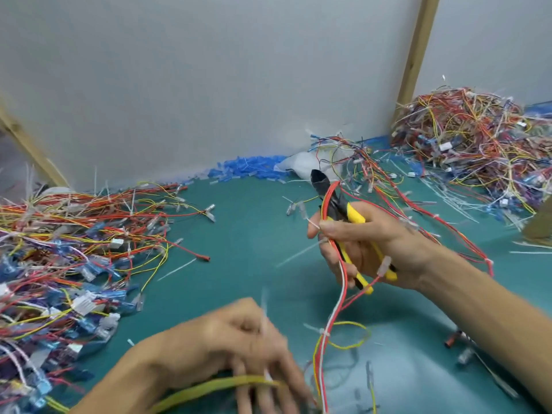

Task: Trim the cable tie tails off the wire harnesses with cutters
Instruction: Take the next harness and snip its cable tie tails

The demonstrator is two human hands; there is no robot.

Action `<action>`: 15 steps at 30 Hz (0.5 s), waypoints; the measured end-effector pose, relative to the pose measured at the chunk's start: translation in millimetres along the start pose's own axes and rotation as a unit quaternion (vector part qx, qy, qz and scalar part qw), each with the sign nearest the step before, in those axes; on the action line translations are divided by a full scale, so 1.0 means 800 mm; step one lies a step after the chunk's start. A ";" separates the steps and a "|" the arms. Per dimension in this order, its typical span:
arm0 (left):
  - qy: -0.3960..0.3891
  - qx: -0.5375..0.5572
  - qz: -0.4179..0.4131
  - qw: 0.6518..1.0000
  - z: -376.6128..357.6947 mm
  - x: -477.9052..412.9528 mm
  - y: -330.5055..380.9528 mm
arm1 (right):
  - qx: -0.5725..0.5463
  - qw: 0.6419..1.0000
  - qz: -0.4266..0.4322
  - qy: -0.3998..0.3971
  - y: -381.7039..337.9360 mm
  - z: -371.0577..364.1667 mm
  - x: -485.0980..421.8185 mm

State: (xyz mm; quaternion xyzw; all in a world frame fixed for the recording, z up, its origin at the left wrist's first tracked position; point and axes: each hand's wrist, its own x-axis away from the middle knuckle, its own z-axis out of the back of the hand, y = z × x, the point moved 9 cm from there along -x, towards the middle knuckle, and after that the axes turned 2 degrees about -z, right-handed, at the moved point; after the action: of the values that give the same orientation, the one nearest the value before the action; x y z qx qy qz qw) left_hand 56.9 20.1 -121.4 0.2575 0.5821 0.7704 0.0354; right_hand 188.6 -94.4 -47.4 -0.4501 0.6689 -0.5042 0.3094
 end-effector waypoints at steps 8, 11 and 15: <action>0.457 -0.216 -0.166 0.846 0.076 0.050 0.075 | 0.114 0.993 0.035 -0.025 0.010 -0.010 -0.004; 0.262 -0.098 -0.162 0.946 0.020 0.009 0.071 | 0.131 0.988 0.064 0.044 0.010 0.000 -0.008; 0.165 -0.039 -0.118 0.978 -0.025 -0.017 0.054 | 0.224 0.959 0.106 0.139 0.007 0.007 -0.008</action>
State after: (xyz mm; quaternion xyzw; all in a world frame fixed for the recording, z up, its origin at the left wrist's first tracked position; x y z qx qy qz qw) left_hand 70.8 -16.1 -90.6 0.0542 0.5760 0.8147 0.0394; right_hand 194.5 -90.5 -54.4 -0.2210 0.6197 -0.6627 0.3578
